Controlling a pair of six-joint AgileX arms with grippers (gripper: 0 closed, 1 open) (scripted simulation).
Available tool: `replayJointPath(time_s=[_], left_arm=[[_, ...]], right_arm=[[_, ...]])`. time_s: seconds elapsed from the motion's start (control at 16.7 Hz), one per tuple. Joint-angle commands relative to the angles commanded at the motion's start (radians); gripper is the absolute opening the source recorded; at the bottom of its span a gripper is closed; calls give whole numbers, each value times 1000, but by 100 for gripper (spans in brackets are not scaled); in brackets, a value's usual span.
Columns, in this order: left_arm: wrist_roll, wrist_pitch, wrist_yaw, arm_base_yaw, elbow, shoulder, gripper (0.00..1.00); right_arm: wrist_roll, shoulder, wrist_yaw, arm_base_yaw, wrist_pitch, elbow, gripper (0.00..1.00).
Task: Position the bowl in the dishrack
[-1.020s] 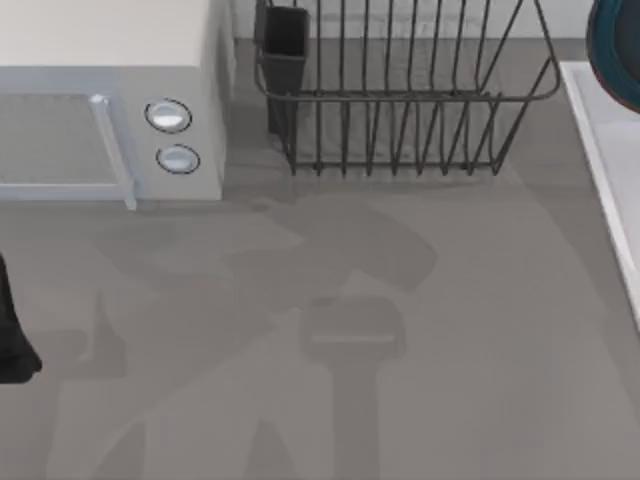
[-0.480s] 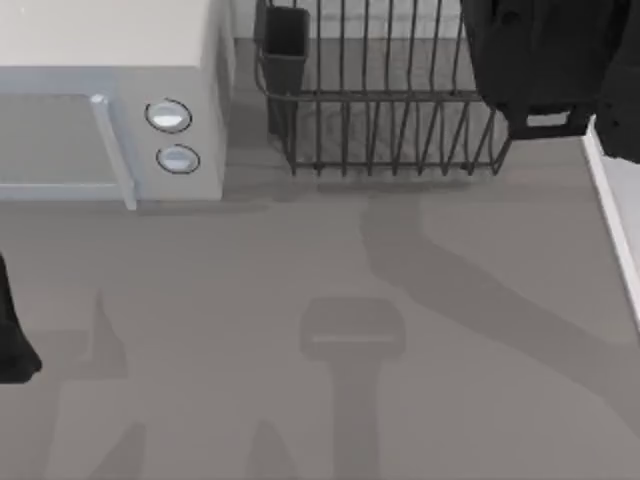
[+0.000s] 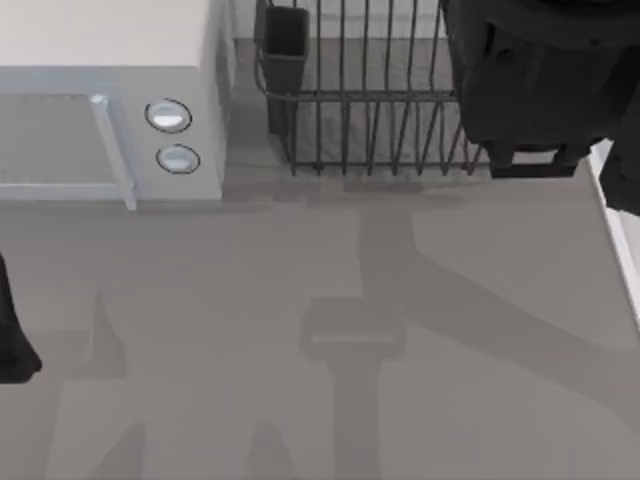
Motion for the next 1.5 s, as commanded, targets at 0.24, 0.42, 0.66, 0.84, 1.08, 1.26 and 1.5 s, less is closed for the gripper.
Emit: replayJointPath(time_s=[0.24,0.42,0.66,0.84,1.08,1.26,1.5], left_arm=[[0,0,0,0,0,0,100],[0,0,0,0,0,0,100],[0,0,0,0,0,0,100],[0,0,0,0,0,0,100],[0,0,0,0,0,0,100],[0,0,0,0,0,0,100],[0,0,0,0,0,0,100]], right_arm=[[-2,64,-61,-47,65,-10,0],[-6,196,-132,-142,210,-29,0],[-10,395,-236,-236,498,-55,0],[-10,531,-326,-348,656,-79,0],[-15,599,-392,-402,727,-108,0],[-15,599,-392,-402,727,-108,0],[-15,599,-392,-402,727,-108,30]])
